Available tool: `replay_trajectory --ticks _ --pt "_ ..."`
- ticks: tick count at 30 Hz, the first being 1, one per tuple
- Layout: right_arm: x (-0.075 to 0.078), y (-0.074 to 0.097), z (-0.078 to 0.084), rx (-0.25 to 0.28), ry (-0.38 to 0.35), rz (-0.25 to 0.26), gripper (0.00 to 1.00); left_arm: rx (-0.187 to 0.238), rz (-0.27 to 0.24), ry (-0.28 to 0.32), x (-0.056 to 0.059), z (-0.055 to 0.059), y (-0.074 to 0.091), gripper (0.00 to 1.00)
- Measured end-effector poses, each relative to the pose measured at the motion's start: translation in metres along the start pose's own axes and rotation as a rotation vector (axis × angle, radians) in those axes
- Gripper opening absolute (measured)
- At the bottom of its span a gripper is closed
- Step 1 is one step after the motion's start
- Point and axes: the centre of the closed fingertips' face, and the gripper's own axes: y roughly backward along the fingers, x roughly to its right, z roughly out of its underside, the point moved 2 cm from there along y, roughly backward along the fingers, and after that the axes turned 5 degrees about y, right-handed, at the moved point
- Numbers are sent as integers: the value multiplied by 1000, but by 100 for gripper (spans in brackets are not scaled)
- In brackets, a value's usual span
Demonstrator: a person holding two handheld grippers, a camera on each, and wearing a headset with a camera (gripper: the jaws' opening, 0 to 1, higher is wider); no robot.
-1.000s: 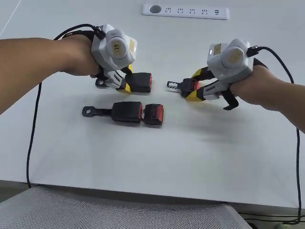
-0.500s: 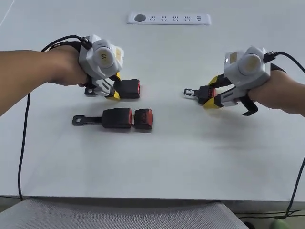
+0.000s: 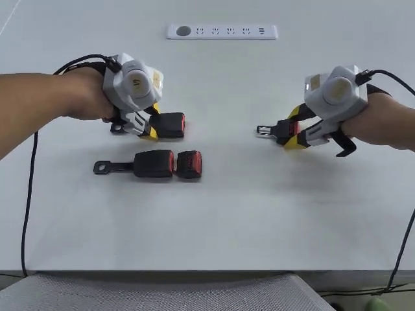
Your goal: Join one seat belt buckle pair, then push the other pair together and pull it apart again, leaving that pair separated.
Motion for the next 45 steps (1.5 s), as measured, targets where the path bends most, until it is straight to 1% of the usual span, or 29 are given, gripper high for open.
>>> replay_trajectory --ticks 2,4,5,7,9,10,11,12,14,15,16,17,18,20,21,22,23,25,26,27,28,29,30,33,36,38,40,41,45 --pt "1 0 0 -7 -6 -1 37 -10 -8 7 0 0 0 32" --pt "0 0 0 -9 -9 -2 37 -21 -23 -24 1 -2 1 32" --pt "1 0 1 -13 -11 4 38 -20 -22 -21 2 -2 1 32" --pt "4 2 1 -27 -12 40 42 -23 -32 -18 0 -2 2 32" --pt "6 3 0 -37 1 68 47 -45 -49 -26 -1 1 4 33" --pt "9 5 -2 -26 2 96 52 -51 -61 -15 -1 4 7 34" --pt "10 8 -8 15 -30 115 54 -44 -69 -1 -1 4 10 34" --pt "9 13 -13 48 -74 126 55 -38 -85 31 -1 6 17 35" --pt "4 22 -20 74 -111 132 56 -26 -109 38 1 7 32 37" --pt "2 26 -21 78 -108 139 56 -12 -122 41 3 7 39 38" --pt "-2 31 -25 86 -101 150 57 17 -151 75 3 5 48 38" --pt "-5 33 -27 91 -105 155 58 42 -160 94 8 6 56 38" --pt "-8 36 -30 99 -114 160 60 56 -165 94 14 7 62 39" --pt "-18 41 -35 113 -125 169 62 63 -173 109 29 14 73 42" --pt "-22 45 -38 123 -136 184 63 68 -187 126 40 17 80 43" --pt "-25 46 -42 136 -146 194 64 77 -195 169 47 21 83 45" --pt "-31 49 -45 145 -159 206 66 95 -181 228 61 24 88 48" --pt "-41 52 -50 155 -178 213 69 117 -207 250 70 27 96 51" --pt "-45 53 -56 188 -204 213 69 123 -216 263 79 31 102 52" --pt "-49 54 -58 195 -212 206 69 130 -223 280 84 33 105 53" --pt "-54 56 -60 197 -229 213 69 155 -229 307 92 34 110 54" --pt "-58 57 -62 196 -219 216 70 167 -236 336 97 36 112 55" --pt "-60 58 -65 199 -214 223 71 171 -239 345 104 41 116 57" --pt "-72 63 -73 228 -237 219 72 172 -256 378 112 52 121 62" --pt "-82 63 -73 229 -235 224 71 193 -294 458 119 65 131 69" --pt "-87 65 -72 230 -234 236 73 208 -301 500 123 68 134 72" --pt "-88 68 -69 232 -252 251 76 215 -300 510 129 72 138 73" --pt "-87 70 -64 231 -274 270 79 221 -304 522 132 74 140 74" --pt "-89 78 -49 224 -354 321 93 238 -322 570 137 83 146 81"
